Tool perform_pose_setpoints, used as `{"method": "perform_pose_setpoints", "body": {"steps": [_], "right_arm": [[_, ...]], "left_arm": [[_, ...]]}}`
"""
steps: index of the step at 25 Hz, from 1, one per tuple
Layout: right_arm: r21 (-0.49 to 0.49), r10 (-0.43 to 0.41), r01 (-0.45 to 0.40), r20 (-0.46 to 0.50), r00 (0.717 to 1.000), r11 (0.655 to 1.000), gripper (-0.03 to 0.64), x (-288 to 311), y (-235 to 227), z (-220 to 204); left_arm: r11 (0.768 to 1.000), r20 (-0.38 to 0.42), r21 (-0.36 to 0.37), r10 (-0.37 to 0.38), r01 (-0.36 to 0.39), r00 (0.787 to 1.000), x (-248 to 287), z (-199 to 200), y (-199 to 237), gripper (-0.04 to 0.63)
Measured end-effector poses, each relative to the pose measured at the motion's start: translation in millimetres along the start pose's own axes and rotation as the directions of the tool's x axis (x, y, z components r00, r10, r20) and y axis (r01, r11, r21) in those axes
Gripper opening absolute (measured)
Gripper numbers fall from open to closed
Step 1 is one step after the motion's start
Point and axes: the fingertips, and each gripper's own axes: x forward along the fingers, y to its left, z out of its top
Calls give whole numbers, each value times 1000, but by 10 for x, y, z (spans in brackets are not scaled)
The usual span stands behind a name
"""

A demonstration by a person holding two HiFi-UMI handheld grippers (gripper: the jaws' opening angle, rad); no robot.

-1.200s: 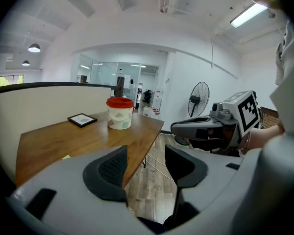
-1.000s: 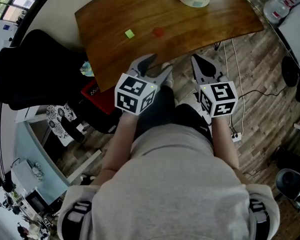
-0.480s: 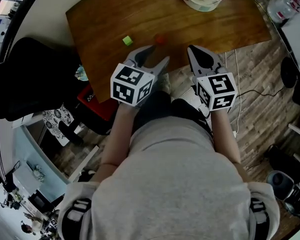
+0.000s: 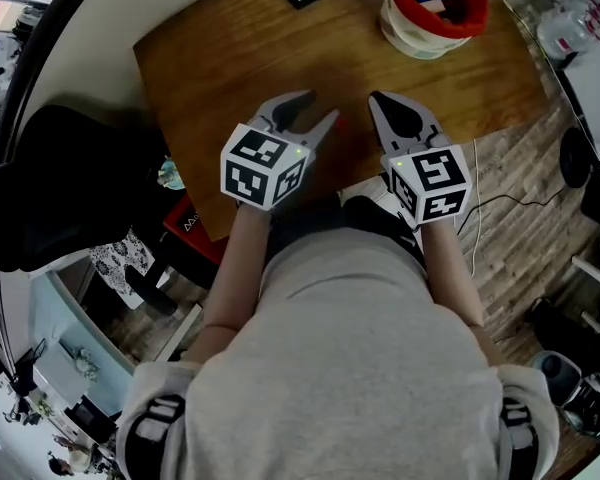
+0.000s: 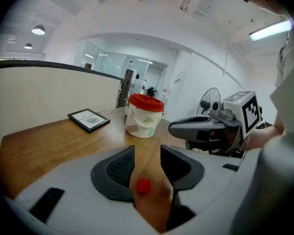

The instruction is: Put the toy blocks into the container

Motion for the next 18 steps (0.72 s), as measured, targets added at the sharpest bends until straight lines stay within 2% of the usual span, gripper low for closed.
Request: {"method": "perform_pose_setpoints", "body": {"steps": [10, 14, 18], "right_arm": [[-2, -24, 24, -51, 998, 1000, 11, 246, 19, -57], [-29, -16, 14, -71, 997, 999, 11, 311, 60, -71], [-35, -1, -3, -96, 995, 999, 11, 376, 102, -125]], "left_arm": [[1000, 14, -28, -8, 8, 1000, 15, -4, 262, 181], [1000, -4, 2, 3, -3, 1000, 10, -55, 313, 184], [999, -35, 32, -16, 17, 999, 27, -160, 270, 189]]}}
